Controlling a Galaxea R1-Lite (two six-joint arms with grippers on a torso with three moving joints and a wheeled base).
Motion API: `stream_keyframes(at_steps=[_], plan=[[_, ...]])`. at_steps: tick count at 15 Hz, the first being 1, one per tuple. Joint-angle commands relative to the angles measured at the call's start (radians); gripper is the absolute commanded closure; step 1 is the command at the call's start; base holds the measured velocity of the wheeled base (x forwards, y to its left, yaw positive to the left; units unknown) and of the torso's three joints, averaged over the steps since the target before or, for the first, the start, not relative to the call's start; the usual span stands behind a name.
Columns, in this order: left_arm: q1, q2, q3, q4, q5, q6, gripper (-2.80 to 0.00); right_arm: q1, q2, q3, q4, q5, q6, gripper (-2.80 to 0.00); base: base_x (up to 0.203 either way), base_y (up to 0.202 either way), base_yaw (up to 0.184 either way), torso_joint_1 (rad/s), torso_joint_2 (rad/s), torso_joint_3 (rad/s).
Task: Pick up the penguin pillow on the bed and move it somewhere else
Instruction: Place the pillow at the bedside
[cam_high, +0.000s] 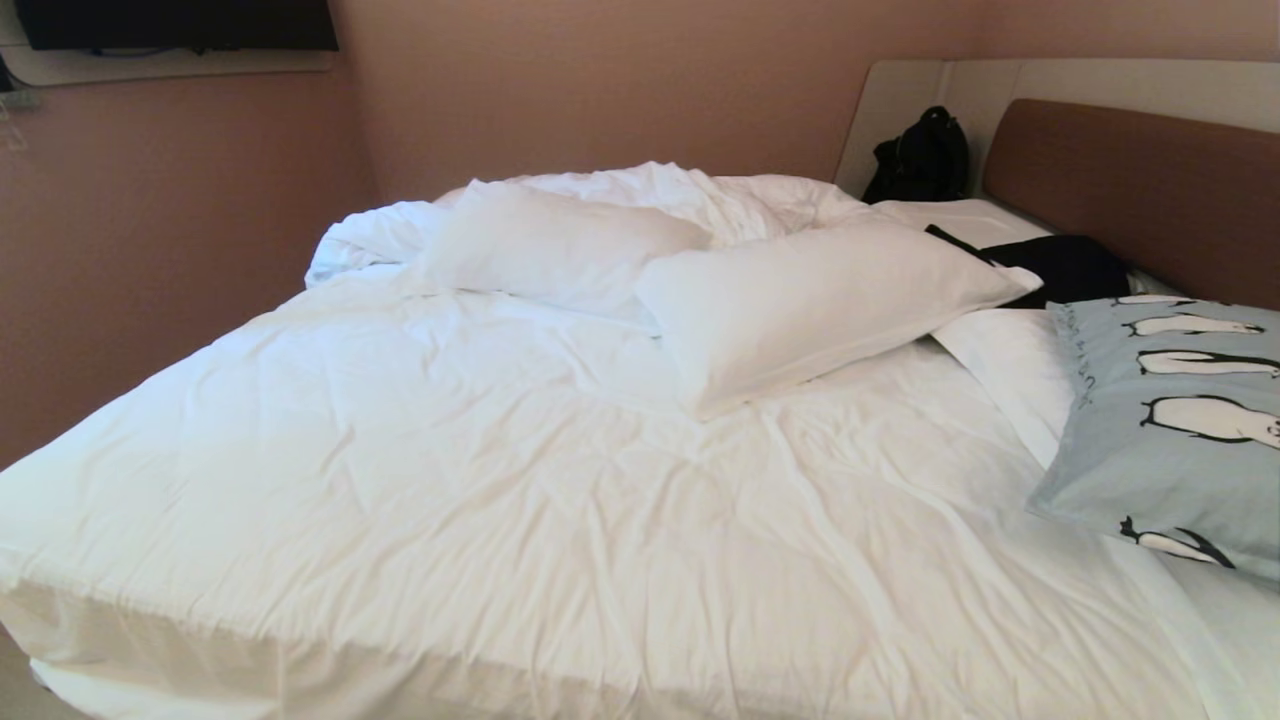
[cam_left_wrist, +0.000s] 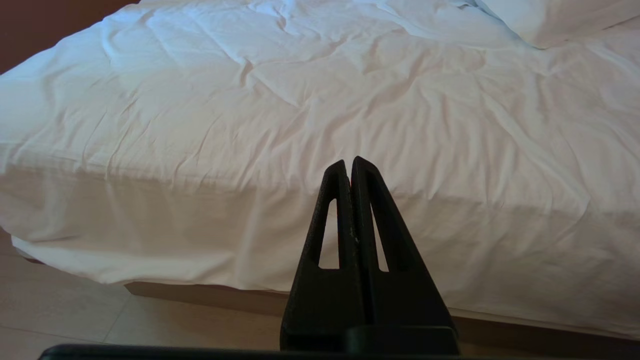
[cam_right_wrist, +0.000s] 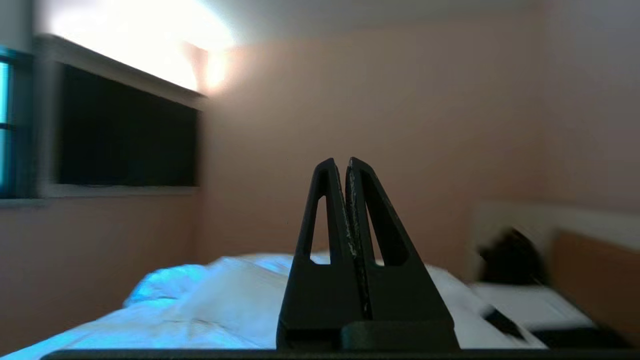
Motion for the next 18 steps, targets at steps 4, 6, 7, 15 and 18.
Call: stream_keyframes(at_steps=[4, 6, 7, 15, 18], plan=[[0.000, 0.000, 0.000, 0.000, 0.000, 0.000, 0.00, 0.069, -0.010, 0.019, 0.596, -0.525, -0.352, 0.00, 0.000, 0.000, 0.000, 0.000, 0.00, 0.000], [0.000, 0.000, 0.000, 0.000, 0.000, 0.000, 0.00, 0.173, 0.016, 0.034, 0.625, -0.510, -0.352, 0.00, 0.000, 0.000, 0.000, 0.000, 0.00, 0.000], [0.000, 0.000, 0.000, 0.000, -0.001, 0.000, 0.00, 0.207, 0.037, 0.042, 0.629, -0.502, -0.352, 0.00, 0.000, 0.000, 0.000, 0.000, 0.00, 0.000], [0.000, 0.000, 0.000, 0.000, -0.001, 0.000, 0.00, 0.264, 0.548, -0.031, 0.550, -0.485, -0.352, 0.00, 0.000, 0.000, 0.000, 0.000, 0.00, 0.000], [0.000, 0.000, 0.000, 0.000, 0.000, 0.000, 0.00, 0.261, 0.763, -0.133, 0.531, -0.502, -0.353, 0.00, 0.000, 0.000, 0.000, 0.000, 0.00, 0.000]])
